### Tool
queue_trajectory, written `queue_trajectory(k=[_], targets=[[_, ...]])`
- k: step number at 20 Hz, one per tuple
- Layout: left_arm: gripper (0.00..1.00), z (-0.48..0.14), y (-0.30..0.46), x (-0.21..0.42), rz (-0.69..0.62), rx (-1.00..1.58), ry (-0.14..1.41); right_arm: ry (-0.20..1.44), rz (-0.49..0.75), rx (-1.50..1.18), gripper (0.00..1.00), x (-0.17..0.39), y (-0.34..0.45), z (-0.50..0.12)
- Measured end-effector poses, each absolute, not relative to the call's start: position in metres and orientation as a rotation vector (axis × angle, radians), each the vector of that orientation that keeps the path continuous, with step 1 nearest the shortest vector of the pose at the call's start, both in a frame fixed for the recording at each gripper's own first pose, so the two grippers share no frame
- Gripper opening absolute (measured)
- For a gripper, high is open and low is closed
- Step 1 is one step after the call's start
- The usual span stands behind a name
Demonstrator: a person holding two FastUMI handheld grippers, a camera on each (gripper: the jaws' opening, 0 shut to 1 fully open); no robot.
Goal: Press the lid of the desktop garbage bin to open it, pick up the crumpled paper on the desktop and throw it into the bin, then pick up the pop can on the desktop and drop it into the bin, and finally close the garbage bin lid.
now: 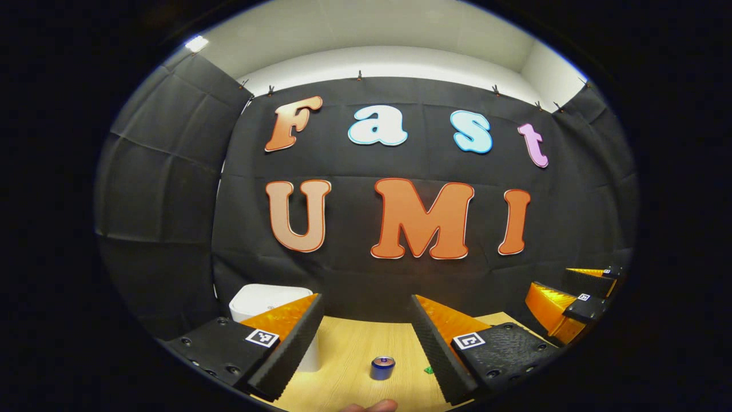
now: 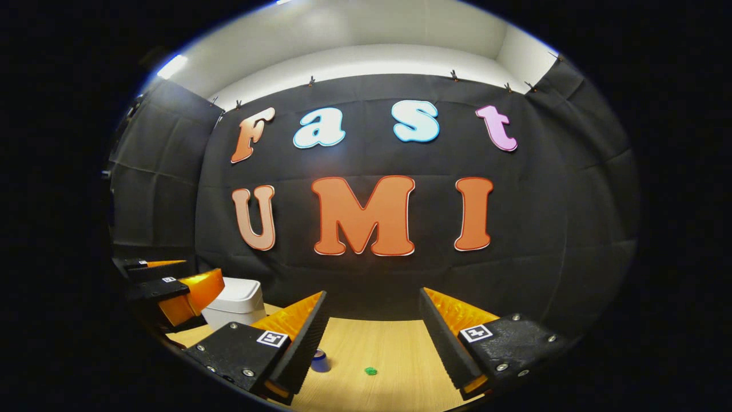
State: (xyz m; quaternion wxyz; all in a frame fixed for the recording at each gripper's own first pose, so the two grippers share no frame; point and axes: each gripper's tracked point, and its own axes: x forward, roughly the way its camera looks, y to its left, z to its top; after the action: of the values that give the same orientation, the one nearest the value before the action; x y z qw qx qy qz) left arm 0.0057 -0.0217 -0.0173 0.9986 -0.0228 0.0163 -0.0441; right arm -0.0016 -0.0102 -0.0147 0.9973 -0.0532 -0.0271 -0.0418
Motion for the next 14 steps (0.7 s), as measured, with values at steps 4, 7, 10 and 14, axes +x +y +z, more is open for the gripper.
queue_trajectory(k=[4, 7, 10, 14], targets=[[0.94, -0.031, -0.012, 0.008, -0.120, -0.034, 0.040, -0.003, -0.107, -0.091, 0.93, 0.000, 0.005, -0.033], [0.94, -0.046, -0.012, 0.011, -0.144, -0.036, 0.069, 0.013, -0.130, -0.092, 0.93, 0.002, 0.005, -0.037], [0.94, -0.046, -0.017, 0.013, -0.166, -0.042, 0.070, 0.007, -0.138, -0.084, 0.93, 0.006, 0.006, -0.038], [0.94, -0.053, -0.017, 0.021, -0.169, -0.042, 0.075, 0.017, -0.149, -0.086, 0.93, 0.012, 0.004, -0.045]])
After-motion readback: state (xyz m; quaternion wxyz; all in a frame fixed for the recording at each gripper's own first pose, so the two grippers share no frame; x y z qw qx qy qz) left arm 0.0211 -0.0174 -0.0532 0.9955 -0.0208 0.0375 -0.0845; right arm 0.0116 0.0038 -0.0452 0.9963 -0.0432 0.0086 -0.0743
